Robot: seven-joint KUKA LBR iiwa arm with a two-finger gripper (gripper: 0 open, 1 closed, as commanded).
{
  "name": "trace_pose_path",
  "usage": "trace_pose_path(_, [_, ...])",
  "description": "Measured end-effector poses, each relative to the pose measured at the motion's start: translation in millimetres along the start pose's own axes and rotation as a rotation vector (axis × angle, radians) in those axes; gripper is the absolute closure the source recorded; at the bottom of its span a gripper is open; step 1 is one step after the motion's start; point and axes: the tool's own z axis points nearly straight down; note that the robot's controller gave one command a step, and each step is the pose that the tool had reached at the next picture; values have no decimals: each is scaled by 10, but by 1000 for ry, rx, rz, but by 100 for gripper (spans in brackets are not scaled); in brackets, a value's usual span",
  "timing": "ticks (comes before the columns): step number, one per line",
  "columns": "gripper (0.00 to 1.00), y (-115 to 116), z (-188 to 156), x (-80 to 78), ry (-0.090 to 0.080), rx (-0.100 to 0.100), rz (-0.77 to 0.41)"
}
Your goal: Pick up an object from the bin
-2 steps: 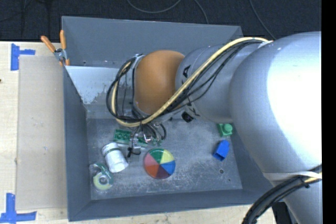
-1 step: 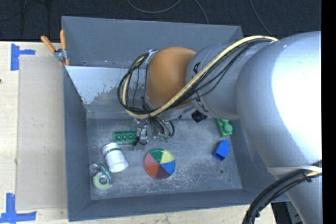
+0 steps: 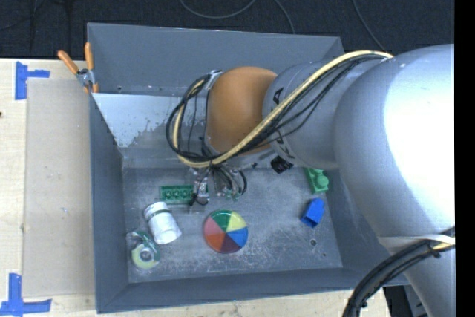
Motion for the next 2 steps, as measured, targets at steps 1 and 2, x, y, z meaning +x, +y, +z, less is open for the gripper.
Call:
trace_pose_path(1, [100,-218,-3,262,-1,-1,-21])
trace_pose_path(2, [100,-269,1,492,1,3,-23])
